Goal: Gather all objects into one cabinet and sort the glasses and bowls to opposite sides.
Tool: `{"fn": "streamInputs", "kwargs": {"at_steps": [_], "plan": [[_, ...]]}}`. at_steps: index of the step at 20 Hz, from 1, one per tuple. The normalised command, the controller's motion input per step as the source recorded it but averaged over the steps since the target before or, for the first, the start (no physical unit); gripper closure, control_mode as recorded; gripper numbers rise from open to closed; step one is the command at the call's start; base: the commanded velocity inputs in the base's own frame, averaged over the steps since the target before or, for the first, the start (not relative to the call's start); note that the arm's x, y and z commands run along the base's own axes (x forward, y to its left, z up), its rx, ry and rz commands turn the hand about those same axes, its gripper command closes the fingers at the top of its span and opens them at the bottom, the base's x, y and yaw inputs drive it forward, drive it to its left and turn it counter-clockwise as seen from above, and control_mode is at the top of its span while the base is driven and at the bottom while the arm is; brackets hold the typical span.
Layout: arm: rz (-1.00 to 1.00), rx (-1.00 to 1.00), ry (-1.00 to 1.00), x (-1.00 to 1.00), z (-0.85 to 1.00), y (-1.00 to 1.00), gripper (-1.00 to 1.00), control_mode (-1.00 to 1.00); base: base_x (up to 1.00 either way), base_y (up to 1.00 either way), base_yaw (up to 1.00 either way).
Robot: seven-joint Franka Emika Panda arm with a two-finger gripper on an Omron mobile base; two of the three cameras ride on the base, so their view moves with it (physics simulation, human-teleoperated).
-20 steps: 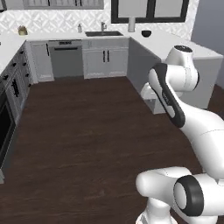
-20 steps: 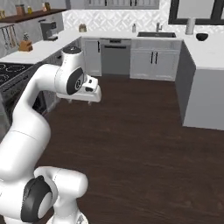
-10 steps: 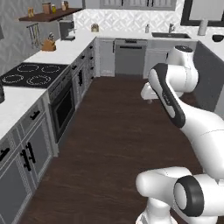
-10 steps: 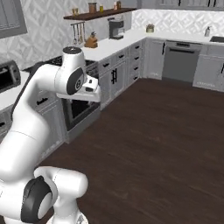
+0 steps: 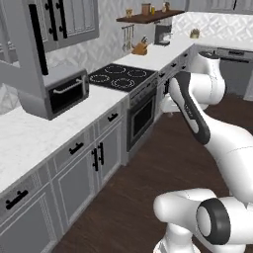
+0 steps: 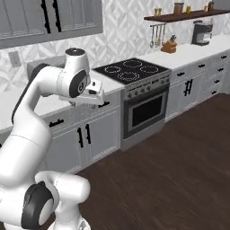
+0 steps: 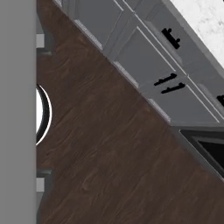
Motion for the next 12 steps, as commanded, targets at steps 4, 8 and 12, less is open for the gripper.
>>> {"fn": "streamInputs", "kwargs": {"at_steps": [4,8,12], "plan": [[0.00,0.00,0.00,0.00,0.00,0.00,-1.00,1.00,0.22,0.39,0.63],[0.00,0.00,0.00,0.00,0.00,0.00,-1.00,1.00,0.18,0.32,0.64],[0.00,0.00,0.00,0.00,0.00,0.00,-1.00,1.00,0.19,0.36,0.64]]}}
